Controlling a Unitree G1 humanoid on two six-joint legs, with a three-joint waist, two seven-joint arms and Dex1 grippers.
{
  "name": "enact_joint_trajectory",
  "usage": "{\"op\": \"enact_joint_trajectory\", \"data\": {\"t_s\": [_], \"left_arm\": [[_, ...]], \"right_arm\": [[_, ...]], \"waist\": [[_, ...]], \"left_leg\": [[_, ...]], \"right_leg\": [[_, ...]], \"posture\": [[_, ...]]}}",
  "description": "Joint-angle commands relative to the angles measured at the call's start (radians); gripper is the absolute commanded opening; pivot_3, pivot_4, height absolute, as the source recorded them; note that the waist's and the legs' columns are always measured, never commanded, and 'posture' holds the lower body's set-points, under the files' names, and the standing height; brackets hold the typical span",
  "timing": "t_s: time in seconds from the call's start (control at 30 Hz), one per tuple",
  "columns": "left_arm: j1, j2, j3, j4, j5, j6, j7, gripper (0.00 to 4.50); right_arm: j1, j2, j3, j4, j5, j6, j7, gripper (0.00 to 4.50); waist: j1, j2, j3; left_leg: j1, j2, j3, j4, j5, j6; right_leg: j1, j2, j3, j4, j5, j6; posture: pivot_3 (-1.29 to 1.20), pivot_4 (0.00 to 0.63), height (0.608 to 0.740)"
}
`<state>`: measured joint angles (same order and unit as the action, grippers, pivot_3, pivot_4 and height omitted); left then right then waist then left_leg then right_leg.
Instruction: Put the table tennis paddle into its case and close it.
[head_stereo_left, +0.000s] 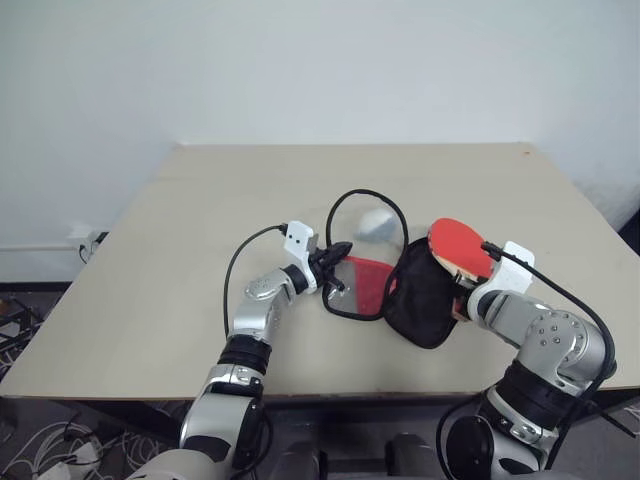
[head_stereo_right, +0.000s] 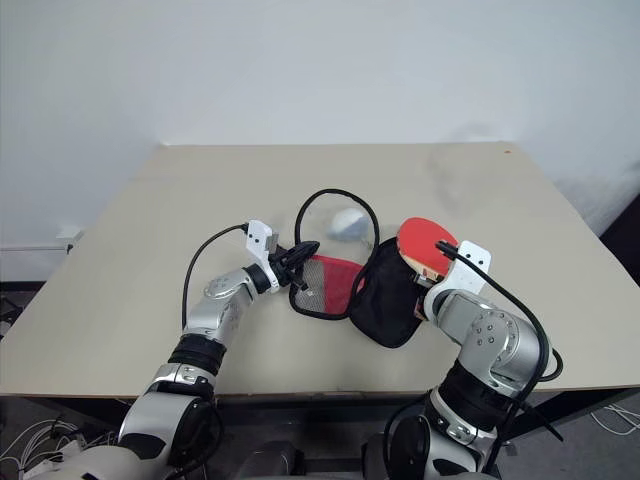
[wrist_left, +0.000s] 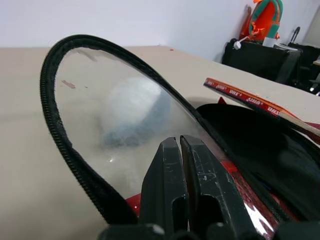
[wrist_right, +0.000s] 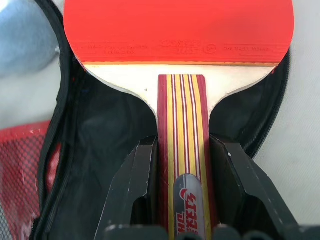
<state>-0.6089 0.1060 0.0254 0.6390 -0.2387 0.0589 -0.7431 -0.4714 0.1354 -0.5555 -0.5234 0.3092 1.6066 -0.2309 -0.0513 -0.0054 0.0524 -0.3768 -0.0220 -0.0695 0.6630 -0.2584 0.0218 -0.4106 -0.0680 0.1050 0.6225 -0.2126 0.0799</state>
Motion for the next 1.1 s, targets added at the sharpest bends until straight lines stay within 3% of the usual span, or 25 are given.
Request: {"op": "enact_joint_trajectory", "data": {"t_s": [0.03, 0.6, 0.87, 1.1], "left_arm": [[-0.021, 0.001, -0.003, -0.024, -0.005, -0.008, -0.01, 0.0], [-0.024, -0.002, -0.007, -0.013, -0.006, -0.007, -0.02, 0.0], [-0.026, -0.005, -0.008, -0.012, -0.005, -0.007, -0.02, 0.0], [-0.025, -0.007, -0.009, -0.012, -0.004, -0.007, -0.018, 0.0]], "right_arm": [[0.006, 0.009, 0.021, -0.041, 0.079, 0.008, -0.028, 1.18], [0.037, -0.139, 0.067, -0.073, 0.357, 0.008, -0.199, 1.18], [0.058, -0.195, 0.062, -0.055, 0.591, 0.008, -0.304, 1.18], [0.1, -0.168, 0.024, -0.023, 0.808, 0.008, -0.493, 1.18]], "waist": [[0.0, 0.0, 0.0], [0.0, 0.0, 0.0], [0.001, 0.0, 0.0], [0.002, -0.001, 0.0]], "left_leg": [[0.0, 0.0, 0.0, 0.0, 0.0, 0.0], [0.0, 0.0, 0.0, 0.0, 0.0, 0.0], [-0.001, 0.0, 0.0, 0.0, 0.0, 0.0], [-0.001, 0.0, 0.0, 0.0, 0.0, 0.0]], "right_leg": [[0.0, 0.0, 0.0, 0.0, 0.0, 0.0], [0.0, 0.0, 0.0, 0.0, 0.0, 0.0], [0.0, 0.0, 0.0, -0.001, 0.0, 0.0], [0.0, 0.0, 0.001, -0.001, 0.0, 0.0]], "posture": [[0.0, 0.0, 0.74], [0.0, 0.0, 0.74], [0.0, 0.0, 0.74], [0.0, 0.0, 0.74]]}}
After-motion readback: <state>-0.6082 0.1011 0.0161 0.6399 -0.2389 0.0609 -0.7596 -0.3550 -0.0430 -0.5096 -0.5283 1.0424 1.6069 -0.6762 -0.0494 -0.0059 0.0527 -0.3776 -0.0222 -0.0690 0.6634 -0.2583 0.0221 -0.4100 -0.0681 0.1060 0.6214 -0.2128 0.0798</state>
